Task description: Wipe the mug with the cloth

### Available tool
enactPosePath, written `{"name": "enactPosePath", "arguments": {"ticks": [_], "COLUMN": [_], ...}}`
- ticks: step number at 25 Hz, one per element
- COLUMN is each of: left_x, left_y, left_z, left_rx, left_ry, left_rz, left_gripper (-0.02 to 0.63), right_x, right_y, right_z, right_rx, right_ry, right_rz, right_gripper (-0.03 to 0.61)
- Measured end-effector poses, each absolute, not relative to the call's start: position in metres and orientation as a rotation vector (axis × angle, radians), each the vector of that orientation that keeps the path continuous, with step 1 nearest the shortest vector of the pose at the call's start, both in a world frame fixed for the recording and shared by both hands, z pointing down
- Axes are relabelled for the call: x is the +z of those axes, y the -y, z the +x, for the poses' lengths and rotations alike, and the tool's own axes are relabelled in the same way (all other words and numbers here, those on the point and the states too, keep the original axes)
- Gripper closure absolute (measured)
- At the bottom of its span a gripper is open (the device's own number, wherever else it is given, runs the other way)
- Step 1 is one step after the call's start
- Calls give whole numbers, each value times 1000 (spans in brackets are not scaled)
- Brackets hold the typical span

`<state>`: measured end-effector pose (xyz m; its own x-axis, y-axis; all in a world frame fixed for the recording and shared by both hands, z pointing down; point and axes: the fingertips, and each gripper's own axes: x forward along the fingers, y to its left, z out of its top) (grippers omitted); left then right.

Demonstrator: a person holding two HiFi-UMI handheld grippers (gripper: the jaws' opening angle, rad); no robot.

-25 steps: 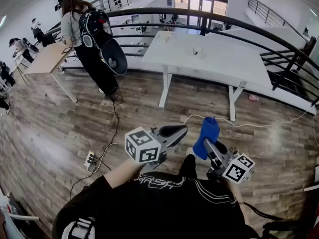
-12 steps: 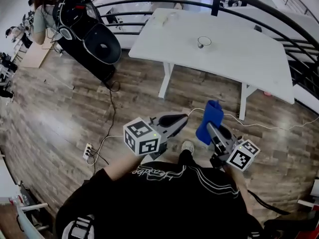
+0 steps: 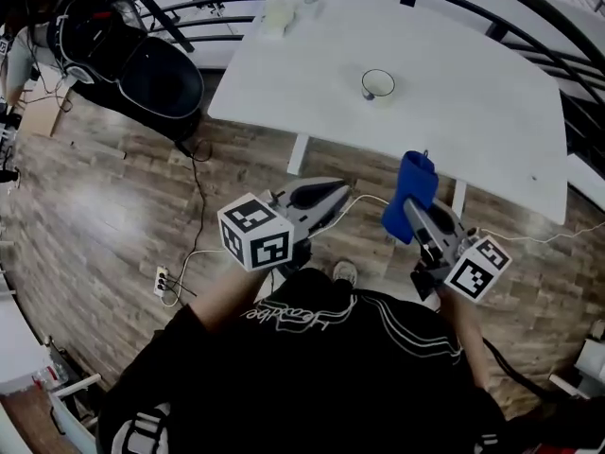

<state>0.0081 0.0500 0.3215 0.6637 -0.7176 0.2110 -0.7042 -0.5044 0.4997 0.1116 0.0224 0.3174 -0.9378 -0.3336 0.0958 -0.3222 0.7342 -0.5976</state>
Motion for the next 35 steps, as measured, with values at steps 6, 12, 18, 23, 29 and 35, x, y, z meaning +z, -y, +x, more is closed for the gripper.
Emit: {"name": "enactPosePath", "arguments": {"ticks": [6,12,18,23,29,35], "left_x": [349,372,397,417,448,475], "left_y": [5,86,157,183,220,263], "left_z": [-30,-65,-101,-111,-96,-86], "left_rx": [8,45,196,305,460,490], "left_ry": [1122,1122,1070,1058,1068,966], "left_rz": [2292,2263,2378,2416,2436,2448], "left_gripper": [606,606,606,606,604,564], "right_x": [340,354,374,374,397,425], "right_y": [29,82,147,172,212,269], "right_z": [106,81,46,33,55,55], "right_rx": [-1068,-1168,-1186,-1147,-1225,-1334], "right_ry": [-2882,-2888,-2876,-2897,-2897,-2914], "right_rz": [-643,-595,-646,-640,-524,-364], "right_gripper": [531,531,531,531,531,531]}}
